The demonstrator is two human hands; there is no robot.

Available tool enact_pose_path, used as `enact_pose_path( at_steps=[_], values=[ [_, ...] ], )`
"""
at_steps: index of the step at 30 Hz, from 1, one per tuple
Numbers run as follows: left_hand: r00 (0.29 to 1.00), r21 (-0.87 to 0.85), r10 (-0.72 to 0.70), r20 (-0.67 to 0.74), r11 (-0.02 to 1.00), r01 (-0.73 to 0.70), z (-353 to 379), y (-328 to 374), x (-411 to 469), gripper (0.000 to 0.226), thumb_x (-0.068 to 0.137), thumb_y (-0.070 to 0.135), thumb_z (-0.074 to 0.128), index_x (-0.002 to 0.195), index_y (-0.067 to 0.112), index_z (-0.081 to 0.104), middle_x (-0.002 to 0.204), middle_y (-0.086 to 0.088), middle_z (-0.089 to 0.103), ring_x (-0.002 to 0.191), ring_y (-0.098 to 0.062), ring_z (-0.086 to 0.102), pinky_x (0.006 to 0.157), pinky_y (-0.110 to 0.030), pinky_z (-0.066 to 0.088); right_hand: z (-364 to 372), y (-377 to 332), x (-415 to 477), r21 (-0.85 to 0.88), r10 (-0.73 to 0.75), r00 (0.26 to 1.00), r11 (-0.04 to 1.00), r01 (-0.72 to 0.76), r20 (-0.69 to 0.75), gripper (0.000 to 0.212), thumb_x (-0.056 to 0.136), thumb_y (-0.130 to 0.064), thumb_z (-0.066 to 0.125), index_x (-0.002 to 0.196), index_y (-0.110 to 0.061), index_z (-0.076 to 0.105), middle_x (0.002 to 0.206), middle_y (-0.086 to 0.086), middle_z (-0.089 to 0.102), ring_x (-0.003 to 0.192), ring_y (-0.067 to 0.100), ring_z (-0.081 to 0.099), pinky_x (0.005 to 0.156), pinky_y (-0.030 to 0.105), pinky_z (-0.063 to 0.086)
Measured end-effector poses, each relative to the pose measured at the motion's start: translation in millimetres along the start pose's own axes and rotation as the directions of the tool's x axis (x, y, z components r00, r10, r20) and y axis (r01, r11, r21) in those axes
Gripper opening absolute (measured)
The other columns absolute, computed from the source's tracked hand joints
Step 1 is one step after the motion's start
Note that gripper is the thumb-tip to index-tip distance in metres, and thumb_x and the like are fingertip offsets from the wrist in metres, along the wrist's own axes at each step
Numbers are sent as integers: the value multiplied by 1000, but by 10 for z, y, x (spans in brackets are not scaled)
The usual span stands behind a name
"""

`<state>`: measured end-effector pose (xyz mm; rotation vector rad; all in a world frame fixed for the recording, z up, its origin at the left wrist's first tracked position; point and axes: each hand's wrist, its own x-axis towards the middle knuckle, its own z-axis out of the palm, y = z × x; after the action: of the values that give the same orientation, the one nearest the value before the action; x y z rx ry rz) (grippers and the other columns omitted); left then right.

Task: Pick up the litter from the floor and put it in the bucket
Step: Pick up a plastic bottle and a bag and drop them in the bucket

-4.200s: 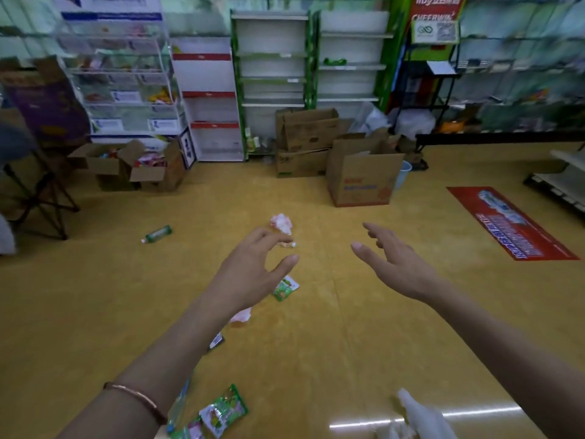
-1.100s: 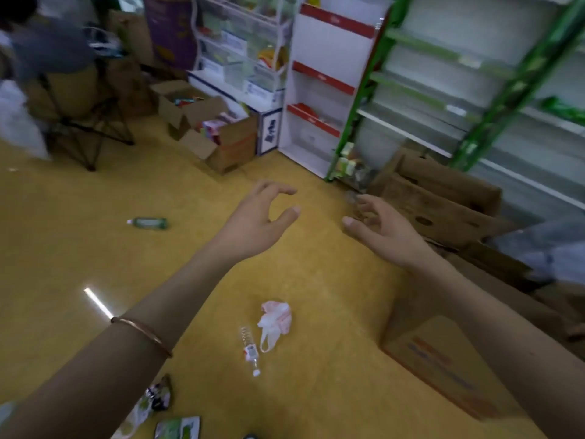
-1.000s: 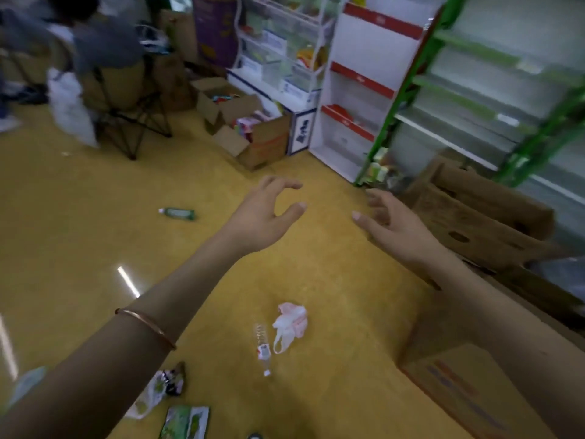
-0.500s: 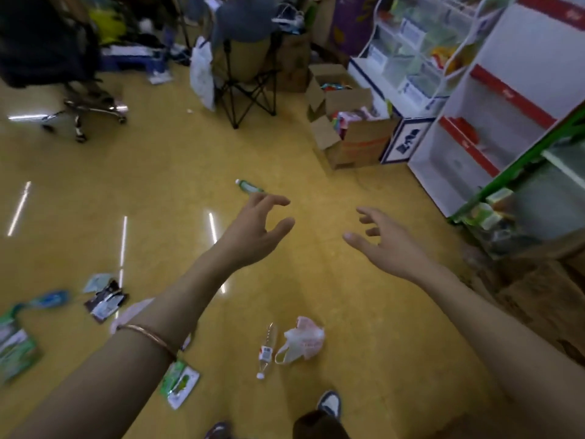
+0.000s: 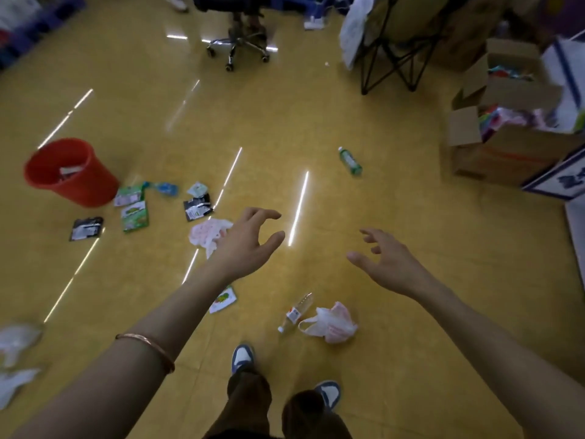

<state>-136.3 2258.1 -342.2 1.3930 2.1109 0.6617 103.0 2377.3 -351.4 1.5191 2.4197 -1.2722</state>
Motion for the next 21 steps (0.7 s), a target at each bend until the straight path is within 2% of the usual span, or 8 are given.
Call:
enact_pose_path(
  at_steps=[3, 6, 9, 11, 13, 16, 21],
  values=[
    [999, -18, 24, 21, 1000, -24, 184, -93, 40, 41, 91, 34, 56, 130, 27, 49, 130, 1, 44, 111, -16, 52, 90, -25, 38, 131, 91, 118, 11, 6, 1000, 1000, -6, 6, 68, 86, -49, 59, 143, -23, 33, 142, 2, 40, 126, 16, 44, 102, 35, 40],
    [996, -6, 76, 43, 997, -76, 406, -151, 153, 46, 92, 31, 56, 136, 33, 44, 129, 3, 44, 107, -8, 47, 87, -15, 30, 289, 209, 273, 27, 29, 1000, 999, -29, -5, 69, 86, -50, 59, 144, -23, 32, 146, 1, 33, 130, 17, 41, 106, 37, 38],
    [992, -5, 99, 76, 995, -99, 695, -302, 320, 50, 92, 33, 56, 139, 35, 40, 130, 3, 43, 99, -15, 53, 86, -20, 35, 518, 400, 450, 39, 59, 998, 998, -58, -7, 68, 86, -49, 59, 143, -24, 32, 147, -1, 28, 128, 16, 40, 102, 31, 37],
    [989, 2, 110, 99, 994, -110, 965, -507, 448, 51, 91, 34, 56, 139, 36, 39, 129, 1, 44, 107, -19, 50, 93, -32, 43, 708, 597, 599, 34, 80, 997, 996, -80, 9, 69, 86, -49, 59, 144, -25, 31, 147, -2, 26, 128, 15, 40, 101, 30, 37],
    [991, 53, 92, 98, 994, -98, 1290, -788, 572, 54, 90, 36, 57, 140, 35, 37, 130, -2, 45, 118, -23, 43, 98, -43, 42, 938, 853, 791, 21, 106, 994, 994, -106, 26, 71, 85, -50, 59, 145, -25, 29, 149, -2, 25, 129, 15, 39, 101, 30, 36],
    [993, 145, 42, 110, 988, -57, 1845, -1250, 747, 57, 89, 41, 54, 142, 34, 34, 133, -4, 44, 122, -26, 41, 101, -43, 39, 1355, 1325, 1086, 20, 164, 986, 986, -165, 22, 75, 84, -51, 60, 146, -26, 26, 150, -2, 22, 130, 16, 37, 100, 30, 36],
    [979, 226, -4, 206, 973, -43, 2882, -2019, 1076, 63, 90, 39, 54, 145, 36, 23, 142, -5, 33, 127, -26, 35, 101, -41, 38, 2167, 2199, 1570, -27, 208, 977, 978, -207, 50, 81, 82, -53, 62, 147, -31, 20, 151, -2, 19, 135, 22, 30, 104, 40, 38]
  ],
)
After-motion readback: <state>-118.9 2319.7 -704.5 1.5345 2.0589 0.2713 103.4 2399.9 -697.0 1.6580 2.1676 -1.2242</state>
